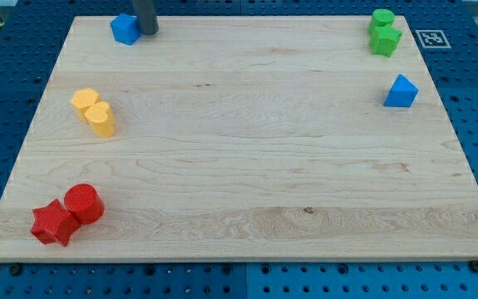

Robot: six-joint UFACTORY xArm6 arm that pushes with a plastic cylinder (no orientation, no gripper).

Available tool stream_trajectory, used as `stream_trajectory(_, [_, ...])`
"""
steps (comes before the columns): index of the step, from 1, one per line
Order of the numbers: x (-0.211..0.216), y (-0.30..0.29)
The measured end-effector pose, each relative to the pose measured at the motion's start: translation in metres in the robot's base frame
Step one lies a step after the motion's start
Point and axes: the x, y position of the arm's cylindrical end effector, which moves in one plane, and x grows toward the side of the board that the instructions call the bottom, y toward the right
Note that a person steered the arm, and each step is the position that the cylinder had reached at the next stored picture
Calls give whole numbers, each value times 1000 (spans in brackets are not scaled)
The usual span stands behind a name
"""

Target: Move your arm to the right of the triangle

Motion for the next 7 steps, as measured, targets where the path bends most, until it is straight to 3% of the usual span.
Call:
stream_trajectory(3, [19,21])
stream_trajectory(5, [87,66])
stream_trajectory(7, [93,77])
